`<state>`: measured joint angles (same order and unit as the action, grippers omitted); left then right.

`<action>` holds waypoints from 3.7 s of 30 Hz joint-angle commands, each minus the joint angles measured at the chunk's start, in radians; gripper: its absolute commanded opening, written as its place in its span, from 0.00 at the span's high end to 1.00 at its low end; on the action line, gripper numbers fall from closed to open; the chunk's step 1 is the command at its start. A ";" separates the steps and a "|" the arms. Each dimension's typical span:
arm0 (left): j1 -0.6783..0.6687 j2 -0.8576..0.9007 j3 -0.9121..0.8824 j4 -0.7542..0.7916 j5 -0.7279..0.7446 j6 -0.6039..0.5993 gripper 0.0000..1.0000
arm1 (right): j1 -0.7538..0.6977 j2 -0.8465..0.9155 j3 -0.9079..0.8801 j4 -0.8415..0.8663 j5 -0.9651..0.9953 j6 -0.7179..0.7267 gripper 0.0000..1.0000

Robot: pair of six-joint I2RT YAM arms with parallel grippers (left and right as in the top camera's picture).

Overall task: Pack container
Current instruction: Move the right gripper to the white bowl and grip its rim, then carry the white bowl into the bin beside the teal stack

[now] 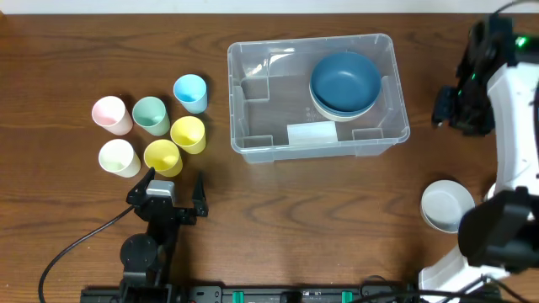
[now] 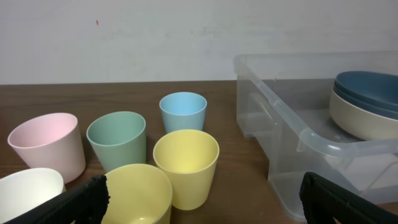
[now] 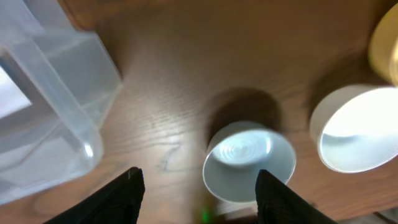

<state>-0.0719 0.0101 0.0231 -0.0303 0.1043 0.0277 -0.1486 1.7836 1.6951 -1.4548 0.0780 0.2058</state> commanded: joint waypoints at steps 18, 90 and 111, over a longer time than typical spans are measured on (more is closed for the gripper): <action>0.006 -0.006 -0.019 -0.032 0.012 0.013 0.02 | -0.035 -0.686 -0.808 0.407 -0.148 0.095 0.40; 0.006 -0.006 -0.019 -0.032 0.012 0.013 0.02 | 0.117 -0.676 -0.321 0.500 -0.324 -0.043 0.99; 0.006 -0.006 -0.019 -0.032 0.012 0.013 0.02 | 0.759 -0.090 -0.321 1.215 -0.269 -0.054 0.99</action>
<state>-0.0719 0.0101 0.0231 -0.0303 0.1043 0.0277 0.5732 1.6238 1.3624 -0.2691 -0.2085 0.1692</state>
